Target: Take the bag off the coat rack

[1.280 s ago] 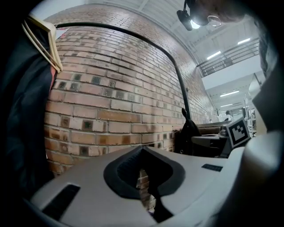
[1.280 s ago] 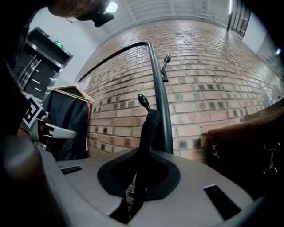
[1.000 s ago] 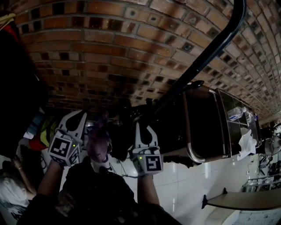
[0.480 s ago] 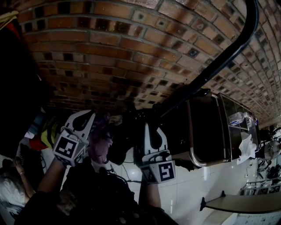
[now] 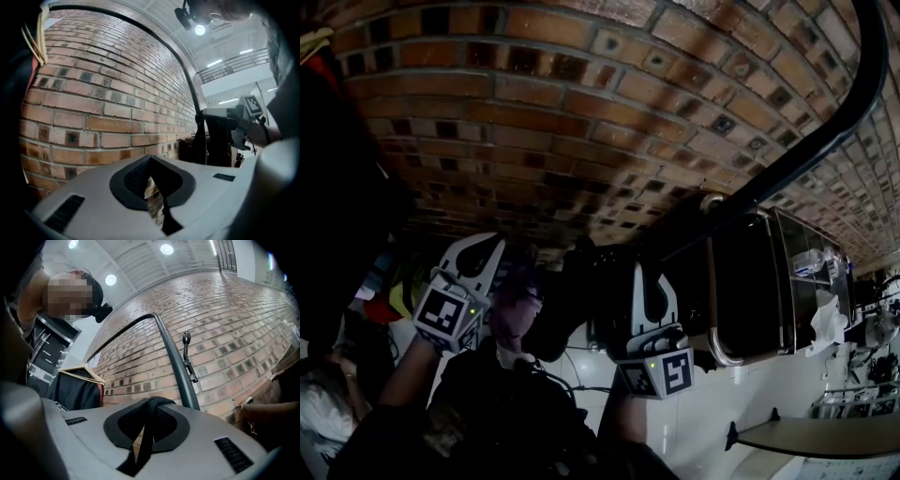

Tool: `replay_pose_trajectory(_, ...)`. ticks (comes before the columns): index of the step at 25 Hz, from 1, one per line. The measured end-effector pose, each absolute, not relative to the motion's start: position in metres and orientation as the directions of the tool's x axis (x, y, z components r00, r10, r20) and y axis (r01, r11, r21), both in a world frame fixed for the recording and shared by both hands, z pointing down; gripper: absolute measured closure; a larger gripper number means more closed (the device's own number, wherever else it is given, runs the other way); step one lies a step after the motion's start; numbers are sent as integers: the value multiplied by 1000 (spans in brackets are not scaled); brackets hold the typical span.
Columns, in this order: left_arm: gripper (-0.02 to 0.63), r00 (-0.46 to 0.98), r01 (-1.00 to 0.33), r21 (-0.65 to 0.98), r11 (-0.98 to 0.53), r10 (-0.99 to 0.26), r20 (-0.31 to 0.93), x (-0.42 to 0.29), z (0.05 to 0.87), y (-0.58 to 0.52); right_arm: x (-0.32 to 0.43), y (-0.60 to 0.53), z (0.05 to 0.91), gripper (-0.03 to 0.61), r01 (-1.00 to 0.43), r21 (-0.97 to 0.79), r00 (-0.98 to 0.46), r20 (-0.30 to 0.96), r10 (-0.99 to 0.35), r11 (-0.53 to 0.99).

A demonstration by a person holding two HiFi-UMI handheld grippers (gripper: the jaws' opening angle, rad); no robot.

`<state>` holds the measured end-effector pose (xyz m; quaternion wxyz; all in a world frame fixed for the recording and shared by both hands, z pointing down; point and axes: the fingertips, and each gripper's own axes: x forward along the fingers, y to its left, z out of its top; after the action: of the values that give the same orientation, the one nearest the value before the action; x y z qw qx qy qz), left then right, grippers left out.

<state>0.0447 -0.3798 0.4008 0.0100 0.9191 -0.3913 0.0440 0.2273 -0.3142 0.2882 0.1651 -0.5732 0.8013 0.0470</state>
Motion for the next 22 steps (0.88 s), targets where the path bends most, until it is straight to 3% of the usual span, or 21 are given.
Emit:
replay_pose_trajectory(14,586,699,-714,-12,-700,-713,45,35,380,-380,173,-313,201,541,-870,0,-444,-436,-782,494)
replay_pose_trajectory(22,586,666,-746,-14,-666,-746,17,16,366,-347,153,-266,205,541,-799,-22,-528,-454,-718,601)
